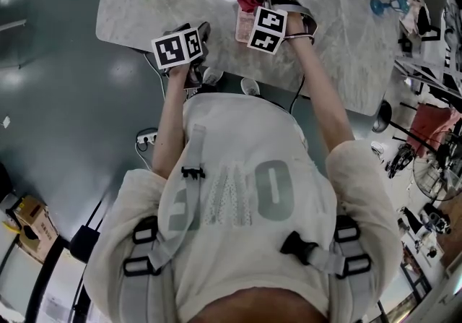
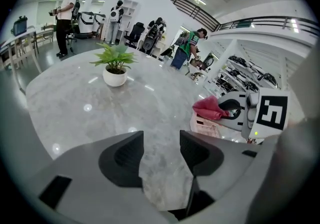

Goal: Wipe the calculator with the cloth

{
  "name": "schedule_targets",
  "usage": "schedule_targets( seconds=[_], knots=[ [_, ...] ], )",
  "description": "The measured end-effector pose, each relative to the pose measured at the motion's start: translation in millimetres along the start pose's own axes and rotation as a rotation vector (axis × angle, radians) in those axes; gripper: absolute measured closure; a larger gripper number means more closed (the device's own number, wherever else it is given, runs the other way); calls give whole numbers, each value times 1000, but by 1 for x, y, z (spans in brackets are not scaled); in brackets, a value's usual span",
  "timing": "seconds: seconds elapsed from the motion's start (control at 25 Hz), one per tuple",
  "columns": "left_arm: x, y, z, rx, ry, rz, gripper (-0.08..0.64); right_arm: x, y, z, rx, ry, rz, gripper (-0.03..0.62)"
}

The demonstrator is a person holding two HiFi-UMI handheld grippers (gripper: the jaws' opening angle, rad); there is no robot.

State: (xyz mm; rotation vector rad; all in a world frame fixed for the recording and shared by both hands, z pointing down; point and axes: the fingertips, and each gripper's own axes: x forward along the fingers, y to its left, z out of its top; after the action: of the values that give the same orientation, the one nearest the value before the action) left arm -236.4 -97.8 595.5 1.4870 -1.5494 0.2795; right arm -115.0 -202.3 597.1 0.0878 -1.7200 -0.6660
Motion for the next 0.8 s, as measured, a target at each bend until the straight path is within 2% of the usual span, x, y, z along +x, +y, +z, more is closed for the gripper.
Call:
schedule_targets(
  seconds=[0.16,0.4,0.8],
  knots=[
    [-1,1,-2,0,4,-1,342,3,17,1,-34,1,25,537],
    [-8,1,5,-22,-29,-19,341,0,26,6,-23,5,34,537],
    [-13,-3,15,-6,-59,-33,341,-8,56,10,5,-4,83,537]
  ],
)
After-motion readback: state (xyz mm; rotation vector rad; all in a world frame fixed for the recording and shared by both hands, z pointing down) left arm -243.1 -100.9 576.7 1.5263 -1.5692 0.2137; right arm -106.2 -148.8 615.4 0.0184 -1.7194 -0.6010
